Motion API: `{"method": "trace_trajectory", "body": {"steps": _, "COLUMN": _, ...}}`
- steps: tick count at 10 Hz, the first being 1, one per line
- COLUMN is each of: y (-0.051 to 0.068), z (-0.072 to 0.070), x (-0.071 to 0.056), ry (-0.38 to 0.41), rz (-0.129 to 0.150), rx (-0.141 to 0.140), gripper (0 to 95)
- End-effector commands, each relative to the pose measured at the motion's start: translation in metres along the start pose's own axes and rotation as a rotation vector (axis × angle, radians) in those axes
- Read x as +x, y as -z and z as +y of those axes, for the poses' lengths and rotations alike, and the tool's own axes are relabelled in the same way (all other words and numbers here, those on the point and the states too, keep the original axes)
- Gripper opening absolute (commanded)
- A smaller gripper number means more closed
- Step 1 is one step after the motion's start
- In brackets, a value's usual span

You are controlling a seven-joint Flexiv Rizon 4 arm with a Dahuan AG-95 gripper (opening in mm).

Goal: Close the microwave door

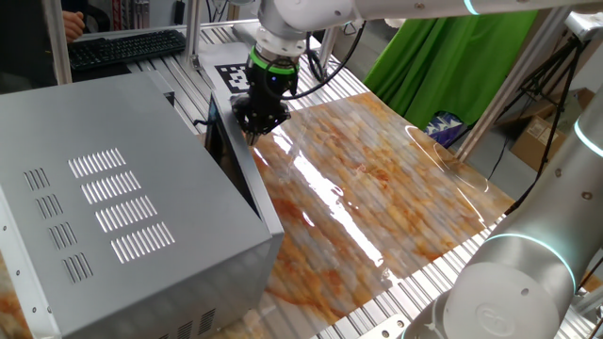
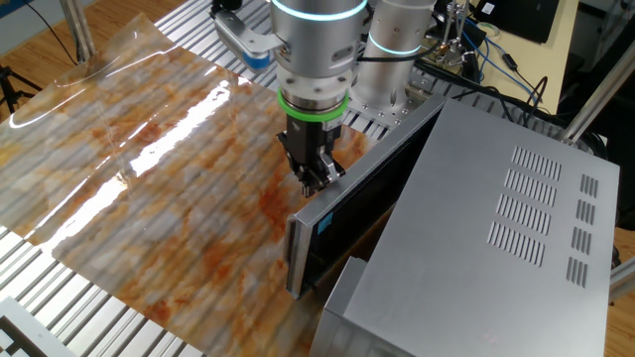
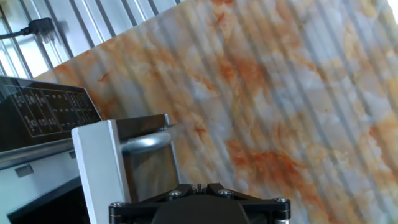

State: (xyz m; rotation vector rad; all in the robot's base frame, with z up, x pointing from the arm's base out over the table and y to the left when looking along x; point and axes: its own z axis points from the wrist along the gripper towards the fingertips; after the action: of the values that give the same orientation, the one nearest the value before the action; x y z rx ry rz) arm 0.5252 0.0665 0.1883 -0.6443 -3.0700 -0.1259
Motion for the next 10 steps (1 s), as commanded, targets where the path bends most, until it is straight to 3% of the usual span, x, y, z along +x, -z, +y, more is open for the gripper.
{"method": "trace_trajectory", "body": {"steps": 1, "y": 0.000, "z": 0.004, "x": 0.002, "ry": -0.004, "rz": 0.000, "rx": 0.001, "gripper": 0.0}}
{"method": "trace_trajectory", "body": {"steps": 10, "y": -0.002, "z": 0.028, "x": 0.014, "ry": -0.036, "rz": 0.003, "rx": -0.001, "gripper": 0.0}}
